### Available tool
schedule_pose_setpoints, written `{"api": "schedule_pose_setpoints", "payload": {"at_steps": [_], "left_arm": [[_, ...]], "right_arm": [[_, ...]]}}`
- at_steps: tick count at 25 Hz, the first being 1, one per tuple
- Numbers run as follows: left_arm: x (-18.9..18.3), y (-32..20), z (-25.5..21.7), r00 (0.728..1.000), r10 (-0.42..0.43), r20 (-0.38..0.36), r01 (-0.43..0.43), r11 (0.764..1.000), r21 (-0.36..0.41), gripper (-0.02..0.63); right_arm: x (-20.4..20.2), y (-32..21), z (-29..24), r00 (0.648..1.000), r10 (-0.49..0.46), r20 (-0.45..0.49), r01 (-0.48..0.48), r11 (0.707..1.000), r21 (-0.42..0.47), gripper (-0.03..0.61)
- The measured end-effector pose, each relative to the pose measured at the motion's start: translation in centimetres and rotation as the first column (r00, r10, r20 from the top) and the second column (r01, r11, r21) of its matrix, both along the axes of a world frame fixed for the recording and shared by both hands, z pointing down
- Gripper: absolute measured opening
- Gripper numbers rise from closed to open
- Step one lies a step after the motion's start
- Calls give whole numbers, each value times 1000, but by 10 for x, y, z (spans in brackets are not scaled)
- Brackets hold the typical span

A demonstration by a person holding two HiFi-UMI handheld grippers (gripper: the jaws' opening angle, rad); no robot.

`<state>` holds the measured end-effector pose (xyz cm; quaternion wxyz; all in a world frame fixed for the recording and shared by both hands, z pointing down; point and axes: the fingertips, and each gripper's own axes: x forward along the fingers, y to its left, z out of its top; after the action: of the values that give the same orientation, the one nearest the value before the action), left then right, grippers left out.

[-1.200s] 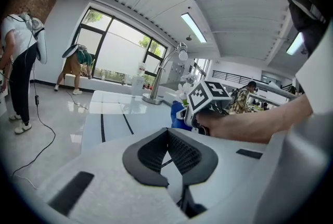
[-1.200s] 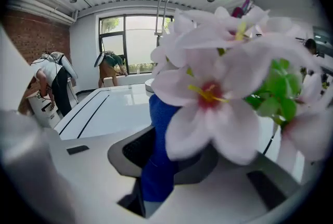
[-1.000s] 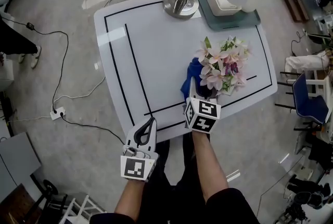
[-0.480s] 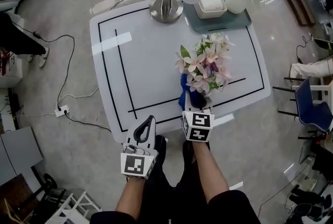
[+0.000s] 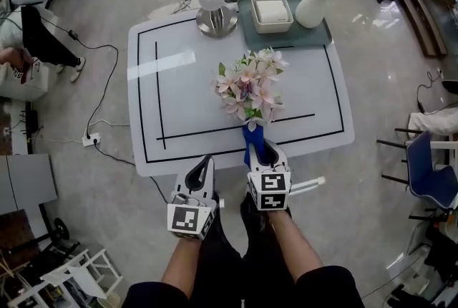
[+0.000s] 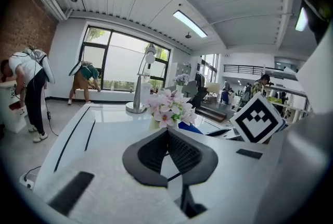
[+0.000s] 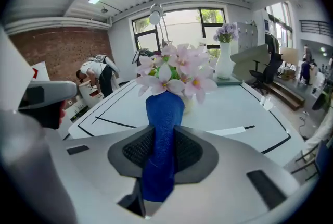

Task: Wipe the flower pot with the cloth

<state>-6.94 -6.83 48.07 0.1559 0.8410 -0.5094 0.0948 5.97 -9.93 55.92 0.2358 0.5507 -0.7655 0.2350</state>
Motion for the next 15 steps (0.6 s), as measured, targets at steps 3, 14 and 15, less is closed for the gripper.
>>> {"api": "schedule_pose_setpoints", "payload": {"at_steps": [3, 14, 15], "left_arm": [[12, 13, -14, 999, -48, -14, 48, 999, -4, 5], [27, 58, -81, 985, -155, 76, 150, 987, 63, 5], [26, 66, -86, 984, -160, 77, 156, 986, 60, 6]], "right_arm": [[15, 24, -19, 998, -61, 32, 60, 998, 17, 97], [25, 104, -130, 979, -169, 116, 149, 975, 162, 95], [23, 111, -139, 977, -182, 116, 160, 971, 175, 95]]}}
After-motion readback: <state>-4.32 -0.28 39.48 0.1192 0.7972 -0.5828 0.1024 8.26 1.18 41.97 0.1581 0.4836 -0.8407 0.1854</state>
